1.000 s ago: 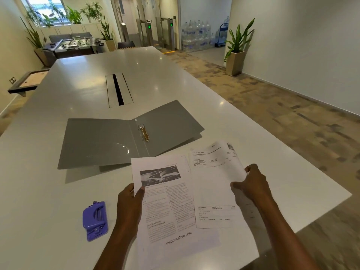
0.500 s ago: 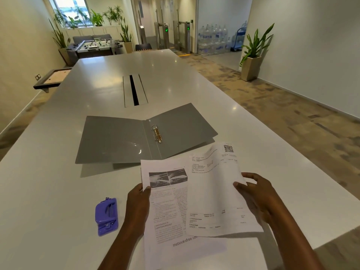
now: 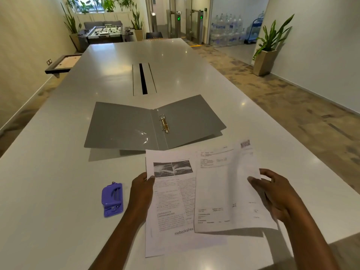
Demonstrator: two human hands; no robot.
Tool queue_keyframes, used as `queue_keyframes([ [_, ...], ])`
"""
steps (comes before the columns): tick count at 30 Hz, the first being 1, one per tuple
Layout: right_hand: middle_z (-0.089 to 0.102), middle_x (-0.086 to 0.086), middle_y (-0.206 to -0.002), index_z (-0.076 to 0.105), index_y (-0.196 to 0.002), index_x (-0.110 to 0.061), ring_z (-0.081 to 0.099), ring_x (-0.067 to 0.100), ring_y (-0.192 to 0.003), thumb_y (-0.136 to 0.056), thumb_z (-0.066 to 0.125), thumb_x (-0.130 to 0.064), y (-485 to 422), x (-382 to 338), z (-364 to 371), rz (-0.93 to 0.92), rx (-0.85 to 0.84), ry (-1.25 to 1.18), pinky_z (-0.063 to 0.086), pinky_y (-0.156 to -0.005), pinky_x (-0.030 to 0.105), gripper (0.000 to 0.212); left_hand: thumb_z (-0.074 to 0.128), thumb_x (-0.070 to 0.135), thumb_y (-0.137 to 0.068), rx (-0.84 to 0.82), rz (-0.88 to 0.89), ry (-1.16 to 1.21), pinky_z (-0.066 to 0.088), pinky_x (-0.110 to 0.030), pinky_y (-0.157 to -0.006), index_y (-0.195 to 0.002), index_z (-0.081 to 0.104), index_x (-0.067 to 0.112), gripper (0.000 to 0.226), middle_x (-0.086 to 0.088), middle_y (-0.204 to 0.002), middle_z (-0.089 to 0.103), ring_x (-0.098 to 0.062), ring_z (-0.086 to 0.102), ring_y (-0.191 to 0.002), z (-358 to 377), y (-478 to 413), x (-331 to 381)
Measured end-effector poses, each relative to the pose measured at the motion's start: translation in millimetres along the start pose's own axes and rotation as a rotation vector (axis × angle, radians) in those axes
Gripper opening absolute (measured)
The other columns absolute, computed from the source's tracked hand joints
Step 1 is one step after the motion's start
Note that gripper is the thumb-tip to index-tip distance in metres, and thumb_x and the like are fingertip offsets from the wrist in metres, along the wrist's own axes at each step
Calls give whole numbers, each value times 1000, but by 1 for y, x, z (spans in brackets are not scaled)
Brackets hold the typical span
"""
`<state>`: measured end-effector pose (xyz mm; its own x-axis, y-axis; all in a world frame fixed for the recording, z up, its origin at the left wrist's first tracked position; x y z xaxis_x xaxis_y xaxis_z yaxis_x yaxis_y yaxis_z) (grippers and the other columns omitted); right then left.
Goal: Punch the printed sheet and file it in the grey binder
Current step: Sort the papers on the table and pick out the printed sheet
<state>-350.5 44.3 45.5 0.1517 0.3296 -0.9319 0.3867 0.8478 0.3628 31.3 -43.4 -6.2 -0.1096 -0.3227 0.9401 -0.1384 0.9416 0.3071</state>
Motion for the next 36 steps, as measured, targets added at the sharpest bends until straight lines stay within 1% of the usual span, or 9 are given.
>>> queue_keyframes([
  [3,78,21,-108,67,-120,-6,75,38,-97,-93,70,-4,9,-6,30,82,-162,-154,64,-80,44,27,64,17,-101,2,-2,4,55,-35,-68,-100,73,10,12,-13,-88,80,-43,76,-90,-1,3,2],
  [7,70,23,-127,61,-133,-6,65,44,-120,-93,67,-7,20,-7,64,166,-349,-253,48,-103,63,40,63,17,-100,-5,-8,16,58,-38,-72,-102,74,12,12,-10,-90,81,-38,78,-88,0,4,2],
  [13,70,20,-130,61,-135,-6,64,38,-119,-94,65,-7,24,6,96,207,-469,-353,55,-98,50,40,61,20,-101,9,-19,-23,50,-31,-65,-95,71,9,16,-13,-86,77,-25,71,-75,-4,0,-1],
  [18,78,16,-110,67,-123,-4,76,30,-104,-92,72,-5,12,37,94,126,-258,-14,59,-96,44,31,66,23,-98,-48,-8,-11,47,-33,-61,-79,65,7,24,-10,-72,71,-20,62,-64,-5,-2,-4],
  [22,79,5,-88,71,-101,-10,76,8,-68,-90,72,-1,14,34,94,-52,-111,230,57,-58,17,14,58,22,-104,-3,-23,-23,50,-21,-52,-81,64,13,26,-6,-74,70,-12,64,-61,-6,0,-4],
  [25,79,-3,-85,70,-102,-16,77,16,-76,-85,74,-9,13,33,99,-152,-52,407,59,-66,29,19,40,33,-112,35,-47,109,57,-31,-71,-91,66,21,35,-3,-89,74,-22,70,-81,-6,4,-3],
  [27,77,-6,-85,68,-102,-18,75,13,-76,-84,73,-12,14,33,102,-182,-25,449,56,-63,25,20,34,38,-112,28,-43,114,57,-31,-71,-96,66,26,38,-2,-95,75,-22,72,-86,-6,6,-1],
  [33,65,-13,-86,59,-116,-15,62,-2,-76,-86,76,-15,13,30,109,-303,-22,603,43,-59,7,34,57,20,-106,9,103,-81,63,-28,-87,-131,66,10,28,-3,-124,76,-14,75,-103,-5,8,3],
  [36,67,-2,-105,57,-129,-16,64,16,-94,-84,82,-26,11,21,103,-388,36,639,50,-79,24,53,57,20,-106,18,120,-25,63,-36,-93,-130,65,13,27,-1,-125,75,-15,75,-106,-8,12,8],
])
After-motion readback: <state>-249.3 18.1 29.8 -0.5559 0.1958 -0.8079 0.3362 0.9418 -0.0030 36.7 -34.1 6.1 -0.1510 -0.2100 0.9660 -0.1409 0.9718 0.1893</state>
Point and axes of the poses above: each hand's wrist, its own y-axis away from the middle knuckle, its own z-axis out of the palm, x = y × z, the point moved 8 cm from there along -y, towards the middle knuckle
